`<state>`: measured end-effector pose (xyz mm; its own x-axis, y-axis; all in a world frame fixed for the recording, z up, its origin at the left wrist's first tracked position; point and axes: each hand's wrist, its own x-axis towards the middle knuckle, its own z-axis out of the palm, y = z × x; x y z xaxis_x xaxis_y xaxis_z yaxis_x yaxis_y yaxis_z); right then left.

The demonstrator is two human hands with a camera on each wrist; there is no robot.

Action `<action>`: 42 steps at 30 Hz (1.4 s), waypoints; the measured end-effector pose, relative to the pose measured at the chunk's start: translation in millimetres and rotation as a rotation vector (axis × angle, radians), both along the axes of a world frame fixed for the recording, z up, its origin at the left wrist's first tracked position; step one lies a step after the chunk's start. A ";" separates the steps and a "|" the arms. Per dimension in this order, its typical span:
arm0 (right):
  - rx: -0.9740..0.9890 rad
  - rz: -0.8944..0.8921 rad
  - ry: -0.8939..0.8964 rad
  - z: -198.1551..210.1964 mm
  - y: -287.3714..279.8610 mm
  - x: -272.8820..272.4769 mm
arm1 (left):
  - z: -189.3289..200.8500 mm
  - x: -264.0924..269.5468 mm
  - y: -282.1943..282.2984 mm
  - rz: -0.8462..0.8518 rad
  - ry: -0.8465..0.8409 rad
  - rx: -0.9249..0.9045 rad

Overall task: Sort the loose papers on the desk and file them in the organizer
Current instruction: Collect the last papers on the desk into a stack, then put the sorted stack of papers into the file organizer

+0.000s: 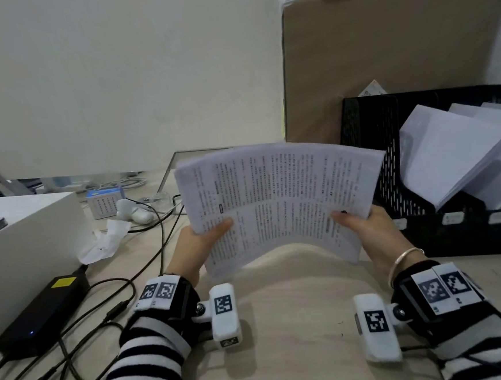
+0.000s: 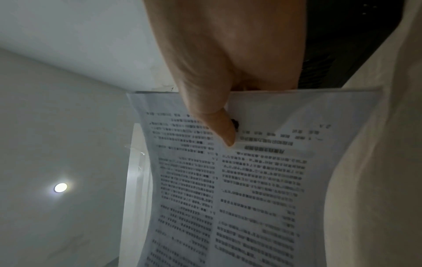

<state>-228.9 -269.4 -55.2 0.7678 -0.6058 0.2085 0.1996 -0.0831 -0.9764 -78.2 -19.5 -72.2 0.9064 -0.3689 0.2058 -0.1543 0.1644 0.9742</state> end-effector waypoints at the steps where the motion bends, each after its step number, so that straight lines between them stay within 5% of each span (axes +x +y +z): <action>1: 0.018 0.020 0.016 0.0 -0.5 -0.1 | -0.1 0.7 2.0 -0.018 0.006 0.003; 6: 0.113 0.150 0.180 -10.6 -0.3 1.5 | -11.4 -1.0 4.5 -0.167 0.197 0.057; 21: 0.265 0.065 0.136 -13.1 -6.9 0.1 | -2.7 -0.4 4.4 0.039 0.281 -0.079; 24: 0.411 0.088 0.072 -6.3 -9.1 -8.5 | 14.4 -9.5 -1.6 -0.098 0.339 -0.051; 29: 0.492 0.134 0.008 16.7 -2.6 -31.1 | 62.9 -45.4 -36.6 -0.356 0.210 0.172; 34: 0.515 0.199 0.005 39.6 -3.5 -62.2 | 101.3 -86.7 -84.0 -0.350 0.194 0.020; 37: 0.367 -0.086 0.009 45.1 -15.0 -78.7 | 125.0 -103.9 -109.9 -0.202 0.087 0.053; 39: 0.035 -0.327 0.105 48.5 -25.3 -91.7 | 148.7 -118.4 -126.0 -0.111 -0.064 0.141; 42: -0.369 -0.253 0.159 59.0 -27.7 -106.0 | 181.3 -132.6 -146.5 -0.044 -0.229 0.262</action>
